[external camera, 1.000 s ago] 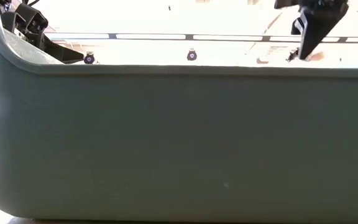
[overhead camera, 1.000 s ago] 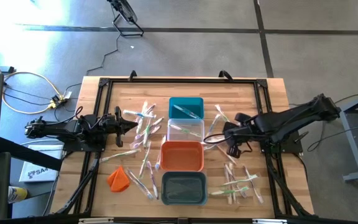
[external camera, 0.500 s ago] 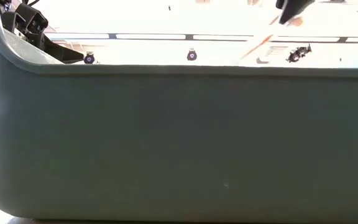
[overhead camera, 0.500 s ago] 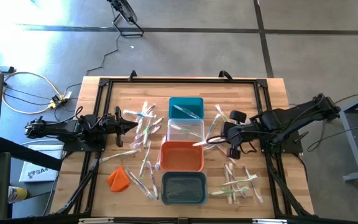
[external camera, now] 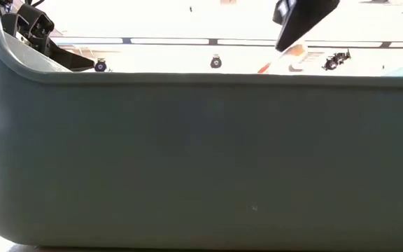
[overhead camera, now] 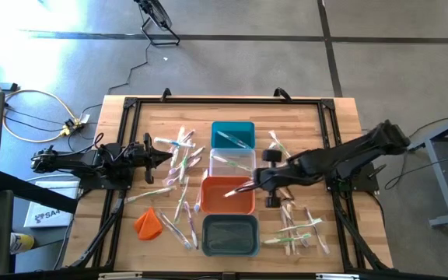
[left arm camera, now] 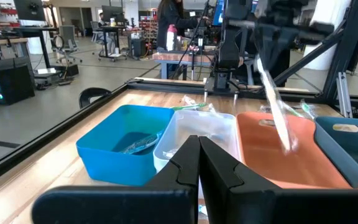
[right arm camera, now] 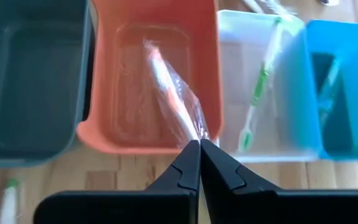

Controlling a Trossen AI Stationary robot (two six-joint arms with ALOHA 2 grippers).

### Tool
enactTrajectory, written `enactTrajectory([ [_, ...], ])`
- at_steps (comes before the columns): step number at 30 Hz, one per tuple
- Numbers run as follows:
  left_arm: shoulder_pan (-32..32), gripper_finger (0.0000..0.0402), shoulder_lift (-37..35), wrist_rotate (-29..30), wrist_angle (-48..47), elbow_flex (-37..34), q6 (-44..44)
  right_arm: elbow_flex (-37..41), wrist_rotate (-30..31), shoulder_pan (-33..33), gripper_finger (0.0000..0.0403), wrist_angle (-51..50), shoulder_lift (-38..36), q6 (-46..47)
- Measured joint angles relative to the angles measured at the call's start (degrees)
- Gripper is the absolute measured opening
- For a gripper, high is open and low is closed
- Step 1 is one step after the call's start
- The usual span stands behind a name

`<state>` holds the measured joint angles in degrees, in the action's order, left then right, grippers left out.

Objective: Pick & Place Toothbrushes
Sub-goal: Put the orange toothbrush into the orange bin

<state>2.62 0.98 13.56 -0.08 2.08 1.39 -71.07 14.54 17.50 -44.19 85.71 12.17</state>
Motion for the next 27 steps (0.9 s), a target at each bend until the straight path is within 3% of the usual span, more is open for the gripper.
enactTrajectory([
  [11,-0.01,0.0001,-0.01,0.0,0.0,0.01,0.0,0.0,-4.5,-2.78,0.0003,10.23,8.1,-3.61],
  [27,0.01,0.0001,-0.01,0.0,0.0,0.01,0.39,0.02,-4.5,-4.17,0.0003,13.16,8.55,-3.06],
])
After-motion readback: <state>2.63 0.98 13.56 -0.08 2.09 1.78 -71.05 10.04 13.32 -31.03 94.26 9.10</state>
